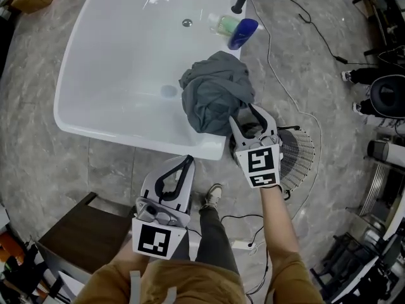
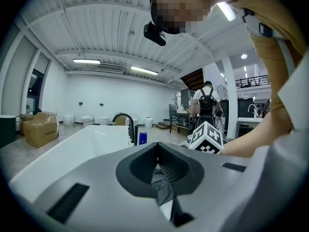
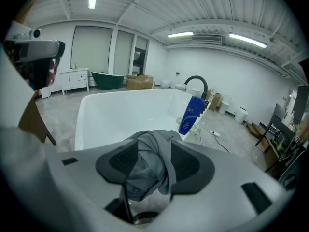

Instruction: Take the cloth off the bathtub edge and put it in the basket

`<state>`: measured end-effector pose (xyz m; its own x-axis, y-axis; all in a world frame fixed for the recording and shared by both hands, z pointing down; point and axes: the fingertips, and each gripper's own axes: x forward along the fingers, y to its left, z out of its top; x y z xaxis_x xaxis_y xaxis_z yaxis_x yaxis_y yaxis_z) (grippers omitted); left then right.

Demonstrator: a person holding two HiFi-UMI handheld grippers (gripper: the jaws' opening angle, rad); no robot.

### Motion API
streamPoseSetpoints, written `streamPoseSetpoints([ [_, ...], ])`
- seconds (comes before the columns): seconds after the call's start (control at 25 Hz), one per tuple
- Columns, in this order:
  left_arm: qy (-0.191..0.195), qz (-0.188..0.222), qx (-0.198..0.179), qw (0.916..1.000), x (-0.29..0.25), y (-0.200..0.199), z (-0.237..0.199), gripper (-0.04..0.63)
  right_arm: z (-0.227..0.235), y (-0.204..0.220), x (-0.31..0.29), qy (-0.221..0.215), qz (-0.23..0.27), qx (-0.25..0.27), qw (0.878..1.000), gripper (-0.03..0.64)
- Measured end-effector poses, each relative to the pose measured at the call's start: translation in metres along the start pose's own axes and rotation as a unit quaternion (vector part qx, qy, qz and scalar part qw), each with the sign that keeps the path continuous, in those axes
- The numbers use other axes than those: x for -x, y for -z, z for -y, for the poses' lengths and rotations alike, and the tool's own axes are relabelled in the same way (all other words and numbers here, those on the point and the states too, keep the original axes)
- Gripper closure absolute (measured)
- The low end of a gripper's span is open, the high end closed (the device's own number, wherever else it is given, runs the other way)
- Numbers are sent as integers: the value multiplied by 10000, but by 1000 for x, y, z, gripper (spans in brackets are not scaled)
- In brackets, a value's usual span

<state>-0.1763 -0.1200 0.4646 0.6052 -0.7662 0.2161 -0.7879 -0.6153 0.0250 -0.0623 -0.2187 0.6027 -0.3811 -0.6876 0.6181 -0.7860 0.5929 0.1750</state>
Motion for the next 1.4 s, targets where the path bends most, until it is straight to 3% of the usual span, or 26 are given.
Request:
streamPoseSetpoints([
  [0.28, 69, -213, -37, 9997, -6, 27, -6, 589, 14, 33, -52, 359, -248, -430, 9981, 334],
  [0.48, 11, -303, -12, 9995, -9, 39, -14, 589, 18, 43, -84, 389, -480, -758, 9952, 249],
  [0.8, 43, -434, -37, 9990, -14, 50, -25, 589, 25, 55, -130, 483, -664, -1081, 9907, 230],
  [0.96, 24, -472, -51, 9989, -15, 57, -34, 589, 29, 57, -141, 507, -476, -1310, 9889, 230],
  [1.16, -34, -519, 24, 9986, -12, 62, -40, 589, 29, 56, -144, 404, -288, -1670, 9847, 244],
  [1.4, -27, -528, 54, 9986, -11, 65, -38, 589, 25, 53, -136, 467, -210, -1422, 9885, 423],
])
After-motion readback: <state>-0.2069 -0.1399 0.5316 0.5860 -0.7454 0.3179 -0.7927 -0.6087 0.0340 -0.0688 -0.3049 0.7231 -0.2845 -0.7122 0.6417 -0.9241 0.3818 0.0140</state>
